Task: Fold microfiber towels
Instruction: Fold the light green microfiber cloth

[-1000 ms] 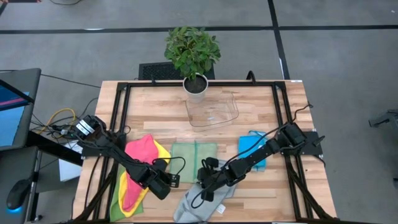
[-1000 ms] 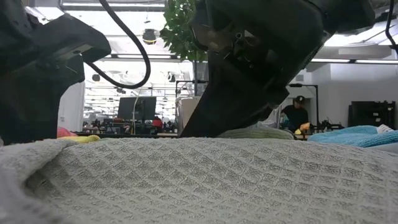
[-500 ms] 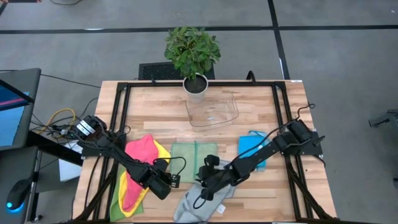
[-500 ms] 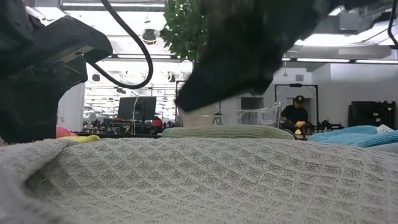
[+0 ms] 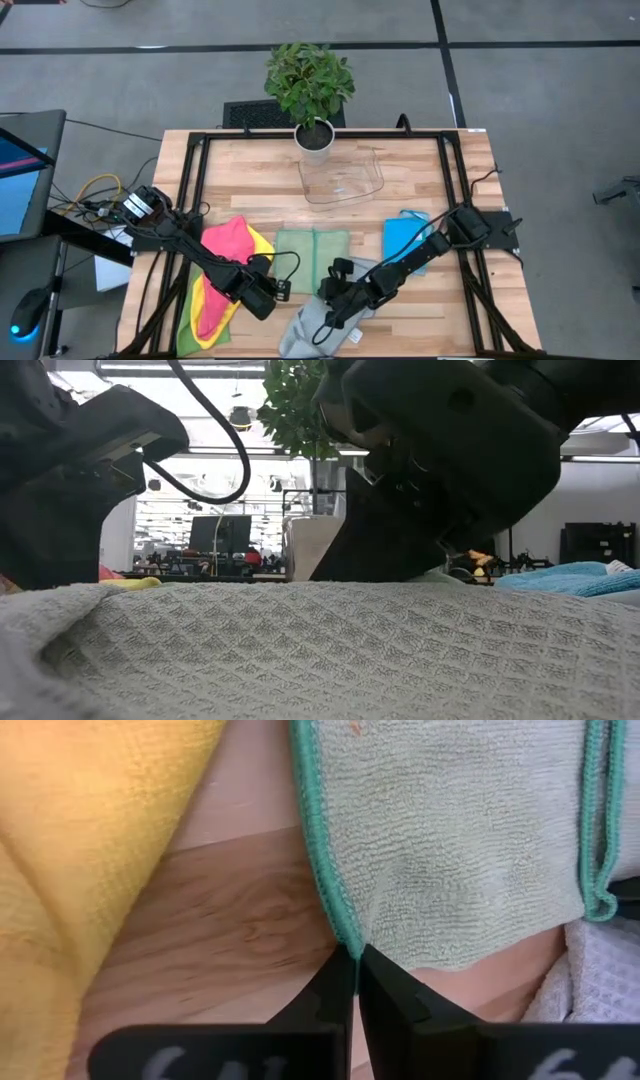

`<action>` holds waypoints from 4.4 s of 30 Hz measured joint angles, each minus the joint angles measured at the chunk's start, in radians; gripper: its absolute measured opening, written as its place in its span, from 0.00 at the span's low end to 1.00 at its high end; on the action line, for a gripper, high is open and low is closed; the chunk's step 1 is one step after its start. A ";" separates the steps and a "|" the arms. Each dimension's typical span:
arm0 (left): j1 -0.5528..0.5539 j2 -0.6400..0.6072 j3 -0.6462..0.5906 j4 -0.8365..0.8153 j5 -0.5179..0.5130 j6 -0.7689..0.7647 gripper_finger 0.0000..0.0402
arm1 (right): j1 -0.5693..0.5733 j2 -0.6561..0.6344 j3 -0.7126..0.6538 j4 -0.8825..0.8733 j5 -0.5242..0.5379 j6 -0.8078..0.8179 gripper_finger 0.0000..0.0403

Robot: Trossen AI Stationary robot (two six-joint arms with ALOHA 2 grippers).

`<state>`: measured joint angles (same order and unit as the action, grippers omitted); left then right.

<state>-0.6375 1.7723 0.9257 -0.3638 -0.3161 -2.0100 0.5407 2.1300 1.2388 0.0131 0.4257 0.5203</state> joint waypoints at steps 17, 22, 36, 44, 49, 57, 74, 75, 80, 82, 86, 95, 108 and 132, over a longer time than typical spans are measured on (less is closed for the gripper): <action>0.025 -0.106 0.001 0.042 0.004 0.103 0.00 | 0.033 -0.147 -0.036 -0.015 0.064 -0.077 0.05; 0.047 -0.109 0.001 0.093 0.023 0.163 0.00 | 0.034 -0.131 -0.074 -0.007 0.079 -0.055 0.07; 0.054 -0.109 0.002 0.102 0.023 0.221 0.00 | -0.009 -0.130 -0.099 0.034 -0.054 -0.020 0.18; 0.054 -0.109 0.002 0.101 0.017 0.238 0.00 | -0.041 -0.230 -0.098 0.014 -0.087 -0.168 0.50; 0.054 -0.109 0.002 0.101 0.015 0.256 0.00 | -0.129 -0.300 -0.096 -0.027 -0.082 -0.334 0.59; 0.054 -0.110 0.002 0.101 -0.012 0.262 0.00 | -0.336 -0.208 -0.097 -0.024 -0.291 -0.512 0.59; 0.054 -0.110 0.003 0.101 -0.047 0.243 0.00 | -0.403 -0.116 -0.099 0.057 -0.428 -0.670 0.54; 0.054 -0.110 0.003 0.101 -0.049 0.237 0.00 | -0.403 -0.102 -0.098 0.056 -0.428 -0.671 0.53; 0.054 -0.110 0.003 0.099 -0.050 0.226 0.00 | -0.405 -0.079 -0.076 0.069 -0.428 -0.661 0.49; 0.054 -0.110 0.003 0.100 -0.050 0.225 0.00 | -0.405 -0.085 -0.076 0.063 -0.428 -0.661 0.48; 0.054 -0.110 0.003 0.100 -0.050 0.218 0.00 | -0.403 -0.139 -0.075 0.048 -0.430 -0.663 0.47; 0.054 -0.110 0.003 0.100 -0.059 0.222 0.00 | -0.417 -0.112 -0.075 0.078 -0.442 -0.688 0.47; 0.054 -0.110 0.003 0.100 -0.058 0.222 0.00 | -0.457 -0.080 -0.075 0.093 -0.462 -0.698 0.45; 0.054 -0.110 0.003 0.100 -0.057 0.221 0.00 | -0.455 -0.057 -0.074 0.047 -0.487 -0.659 0.07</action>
<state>-0.5837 1.6623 0.9283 -0.2638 -0.3727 -1.7889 0.0853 2.0727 1.1652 0.0604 -0.0608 -0.1387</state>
